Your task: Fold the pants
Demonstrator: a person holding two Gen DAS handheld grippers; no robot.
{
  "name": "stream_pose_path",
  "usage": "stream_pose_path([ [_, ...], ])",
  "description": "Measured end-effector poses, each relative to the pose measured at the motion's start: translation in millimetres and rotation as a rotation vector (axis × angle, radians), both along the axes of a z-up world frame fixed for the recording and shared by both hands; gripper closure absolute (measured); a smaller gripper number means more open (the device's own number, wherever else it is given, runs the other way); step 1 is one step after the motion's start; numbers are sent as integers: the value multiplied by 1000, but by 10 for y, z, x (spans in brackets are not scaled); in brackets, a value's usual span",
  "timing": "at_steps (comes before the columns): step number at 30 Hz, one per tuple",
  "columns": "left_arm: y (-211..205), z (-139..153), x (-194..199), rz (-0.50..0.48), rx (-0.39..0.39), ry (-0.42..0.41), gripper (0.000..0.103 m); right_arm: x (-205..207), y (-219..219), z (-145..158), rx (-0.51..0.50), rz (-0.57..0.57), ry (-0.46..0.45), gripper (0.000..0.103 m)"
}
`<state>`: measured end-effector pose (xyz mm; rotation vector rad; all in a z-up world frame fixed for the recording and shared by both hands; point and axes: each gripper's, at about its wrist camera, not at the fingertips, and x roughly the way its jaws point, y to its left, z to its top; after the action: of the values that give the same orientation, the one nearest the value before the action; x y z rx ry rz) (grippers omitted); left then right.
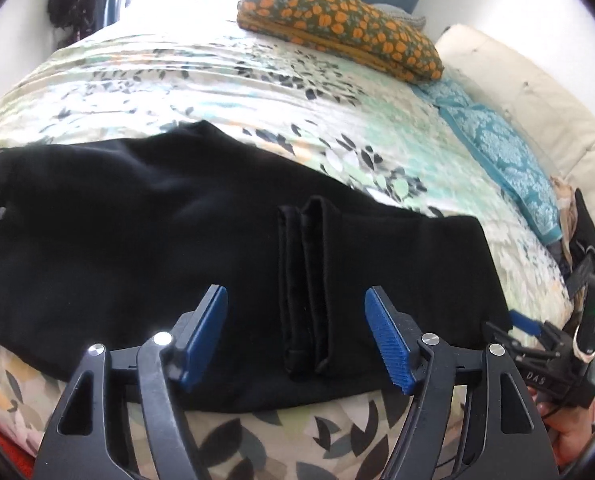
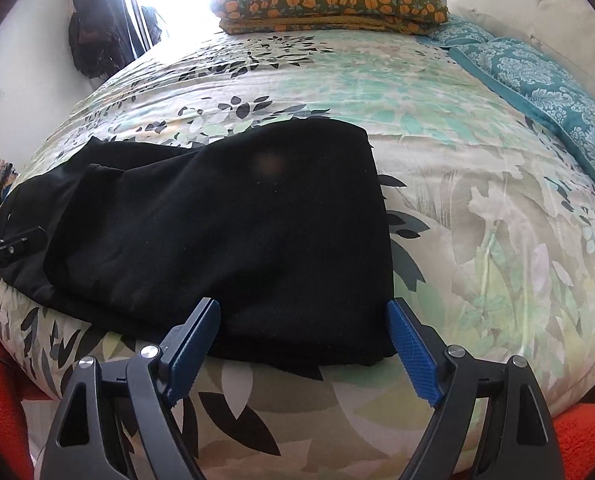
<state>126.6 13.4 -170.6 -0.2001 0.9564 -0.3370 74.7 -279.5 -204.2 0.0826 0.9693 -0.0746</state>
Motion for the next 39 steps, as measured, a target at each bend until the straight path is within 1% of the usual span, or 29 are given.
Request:
stream_pose_path([
  [2,24,-69,130,-11,-38,71,29,-11,-19,-4,6,-2,-2,18],
  [4,-59,-135,208,-48,-62,118,29,-9,-9,-5,2,-1,-3,18],
  [6,-226,-222,272,-105,-46,160,30,0,4,-1,3,-2,-4,17],
  [7,-317,-275,294,-125,-16,181,32,-3,3,0,5,-2,-5,17],
  [8,-391,-321,296,-131,16,193,41,-8,-2,3,9,-1,-7,17],
  [9,-439,-350,286,-121,54,189,63,-11,-4,11,13,-1,-9,17],
  [10,-458,-359,270,-109,79,175,74,-19,-18,21,16,-3,-11,17],
  [11,-451,-354,261,-104,66,164,91,-31,-40,38,22,-6,-17,17],
  [12,-423,-326,249,-102,45,155,94,-48,-65,69,38,-10,-26,18],
  [14,-351,-218,214,-102,23,122,95,-113,-140,179,71,-33,-66,18],
  [16,-223,-91,174,-93,6,90,96,-220,-205,340,54,-72,-145,18],
  [17,-163,-65,175,-94,6,90,96,-264,-220,407,31,-85,-182,18],
  [19,-115,-91,183,-99,35,92,95,-277,-228,448,-8,-109,-212,17],
  [20,-134,-143,190,-108,59,101,95,-237,-229,415,-6,-111,-199,17],
  [21,-159,-202,188,-114,77,107,95,-170,-227,344,4,-105,-162,16],
  [23,-201,-293,163,-116,112,102,95,-47,-166,129,4,-83,-54,16],
  [24,-196,-311,142,-113,123,95,94,6,-118,-18,-3,-56,22,16],
  [25,-190,-327,140,-109,127,95,93,18,-97,-134,-7,-47,65,16],
  [26,-174,-330,146,-101,130,100,85,-17,-121,-163,12,-65,48,16],
  [27,-154,-335,166,-92,137,116,73,-25,-157,-158,22,-88,45,12],
  [28,-113,-325,184,-79,132,130,69,-22,-182,-160,24,-91,50,7],
  [29,-54,-292,187,-62,108,136,63,-33,-206,-172,34,-86,52,6],
  [30,15,-236,178,-35,85,132,55,-44,-233,-183,52,-91,54,6],
  [31,84,-165,162,2,77,113,51,-56,-253,-188,69,-101,54,5],
  [32,136,-86,143,38,81,83,49,-60,-257,-189,73,-104,53,5],
  [34,200,110,88,100,96,4,49,-69,-234,-176,60,-101,48,5],
  [35,198,203,58,111,84,-35,49,-66,-226,-173,55,-100,48,5],
  [37,97,354,-3,83,56,-100,46,-58,-228,-177,55,-103,51,4],
  [39,-142,395,-30,-13,54,-139,37,-35,-234,-182,57,-112,55,2],
])
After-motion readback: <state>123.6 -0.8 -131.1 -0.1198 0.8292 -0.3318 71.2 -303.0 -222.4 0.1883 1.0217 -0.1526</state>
